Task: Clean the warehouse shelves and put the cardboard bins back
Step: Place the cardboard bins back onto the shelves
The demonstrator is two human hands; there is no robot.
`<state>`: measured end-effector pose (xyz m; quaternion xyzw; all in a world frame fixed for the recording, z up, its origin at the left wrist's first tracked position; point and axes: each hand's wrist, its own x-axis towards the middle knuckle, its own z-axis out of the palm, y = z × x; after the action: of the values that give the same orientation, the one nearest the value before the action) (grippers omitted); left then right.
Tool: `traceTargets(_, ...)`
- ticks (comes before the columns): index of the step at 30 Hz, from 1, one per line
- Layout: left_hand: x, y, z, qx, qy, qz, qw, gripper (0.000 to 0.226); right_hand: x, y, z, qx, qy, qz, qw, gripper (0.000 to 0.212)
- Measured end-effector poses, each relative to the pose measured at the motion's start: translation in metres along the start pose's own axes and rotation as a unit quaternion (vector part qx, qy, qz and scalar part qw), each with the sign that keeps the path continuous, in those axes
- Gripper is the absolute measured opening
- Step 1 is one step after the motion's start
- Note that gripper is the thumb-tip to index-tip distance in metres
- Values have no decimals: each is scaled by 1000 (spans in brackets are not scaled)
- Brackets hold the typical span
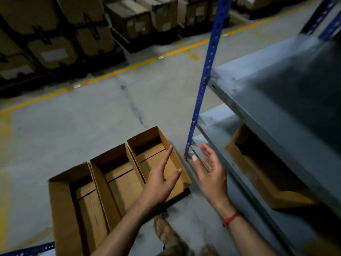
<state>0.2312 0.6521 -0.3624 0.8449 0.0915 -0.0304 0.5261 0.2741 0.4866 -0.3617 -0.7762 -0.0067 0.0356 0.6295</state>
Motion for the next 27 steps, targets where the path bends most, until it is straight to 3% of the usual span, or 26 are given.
traceTargets(5,-38,42,21,29,-23,34,999,77,-39,-19,-49,-17,-2,-30,999,48)
traceTargets(14,-89,128,63,53,-56,150,986,77,-114,-65,-133,-108,65,-147,981,59)
traceTargets(21,-96,189,73,76,-92,277,954,78,-141,-94,-177,-155,205,-202,945,67)
traceTargets(27,-98,235,84,65,-116,358,924,79,-162,-128,-203,-240,327,-238,882,71)
